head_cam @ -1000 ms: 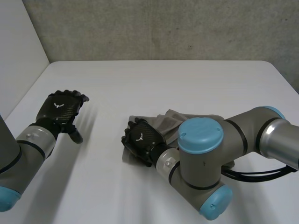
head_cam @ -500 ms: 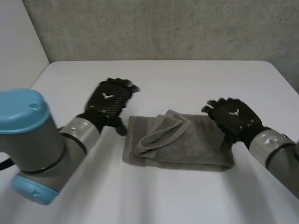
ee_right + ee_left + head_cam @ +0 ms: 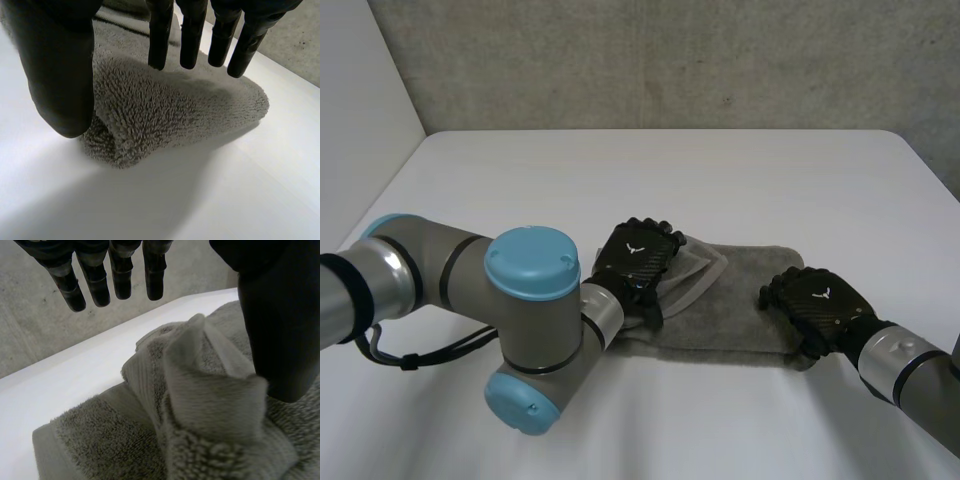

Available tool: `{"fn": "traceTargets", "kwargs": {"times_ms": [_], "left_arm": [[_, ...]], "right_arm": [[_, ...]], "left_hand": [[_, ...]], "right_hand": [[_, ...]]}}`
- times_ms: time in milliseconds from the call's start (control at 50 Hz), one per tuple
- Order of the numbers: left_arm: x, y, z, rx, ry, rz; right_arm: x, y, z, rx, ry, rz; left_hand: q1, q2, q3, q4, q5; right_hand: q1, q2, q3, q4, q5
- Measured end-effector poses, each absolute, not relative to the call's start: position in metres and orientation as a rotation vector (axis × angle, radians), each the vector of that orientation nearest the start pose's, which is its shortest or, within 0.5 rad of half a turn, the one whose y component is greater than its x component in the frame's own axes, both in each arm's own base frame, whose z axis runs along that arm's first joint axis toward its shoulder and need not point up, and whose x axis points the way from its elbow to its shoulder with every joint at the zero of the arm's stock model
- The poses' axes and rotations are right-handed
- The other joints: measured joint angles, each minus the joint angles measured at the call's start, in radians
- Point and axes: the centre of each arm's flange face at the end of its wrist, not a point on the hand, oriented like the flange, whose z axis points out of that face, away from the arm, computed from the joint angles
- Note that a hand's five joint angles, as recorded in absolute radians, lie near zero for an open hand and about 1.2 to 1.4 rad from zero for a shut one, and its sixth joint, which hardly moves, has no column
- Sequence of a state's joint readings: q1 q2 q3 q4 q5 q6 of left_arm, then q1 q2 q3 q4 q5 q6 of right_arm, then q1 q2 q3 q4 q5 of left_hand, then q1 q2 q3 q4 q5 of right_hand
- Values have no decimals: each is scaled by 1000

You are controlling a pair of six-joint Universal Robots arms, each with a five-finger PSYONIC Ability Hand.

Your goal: Fold the towel.

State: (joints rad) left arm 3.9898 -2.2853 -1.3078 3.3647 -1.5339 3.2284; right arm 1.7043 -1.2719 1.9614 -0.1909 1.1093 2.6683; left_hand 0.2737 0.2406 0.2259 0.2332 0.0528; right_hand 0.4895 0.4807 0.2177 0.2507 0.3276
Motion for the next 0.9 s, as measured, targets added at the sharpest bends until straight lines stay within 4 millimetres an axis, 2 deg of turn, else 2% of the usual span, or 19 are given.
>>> {"fn": "traceTargets", "kwargs": {"times_ms": [120,220,380,460,580,700,840,900], "left_arm": [[-379,-238,131,1085,2589,-2122],[-371,-250,127,979,2563,-2094],[-338,-276,122,778,2526,-2009],[-327,-279,123,737,2525,-1985],[-320,-270,129,731,2538,-1972],[-321,-251,130,784,2561,-1952],[-324,-231,136,837,2570,-1956],[-321,-226,140,841,2569,-1961]], "right_arm": [[205,-243,132,-1064,2254,-1530],[205,-243,131,-1062,2259,-1529],[204,-244,132,-1054,2271,-1536],[203,-243,132,-1051,2273,-1537],[202,-241,131,-1046,2276,-1529],[201,-239,129,-1041,2285,-1516],[199,-238,128,-1042,2290,-1514],[198,-239,128,-1043,2290,-1519]], "left_hand": [[0,0,0,0,0],[0,0,0,0,0],[0,0,0,0,0],[0,0,0,0,0],[0,0,0,0,0],[0,0,0,0,0],[0,0,0,0,0],[0,0,0,0,0]], "right_hand": [[3,0,0,0,0],[3,0,0,0,0],[82,81,0,0,68],[98,94,0,0,86],[156,158,0,0,145],[213,223,0,0,202],[631,661,0,0,666],[752,760,0,0,787]]}}
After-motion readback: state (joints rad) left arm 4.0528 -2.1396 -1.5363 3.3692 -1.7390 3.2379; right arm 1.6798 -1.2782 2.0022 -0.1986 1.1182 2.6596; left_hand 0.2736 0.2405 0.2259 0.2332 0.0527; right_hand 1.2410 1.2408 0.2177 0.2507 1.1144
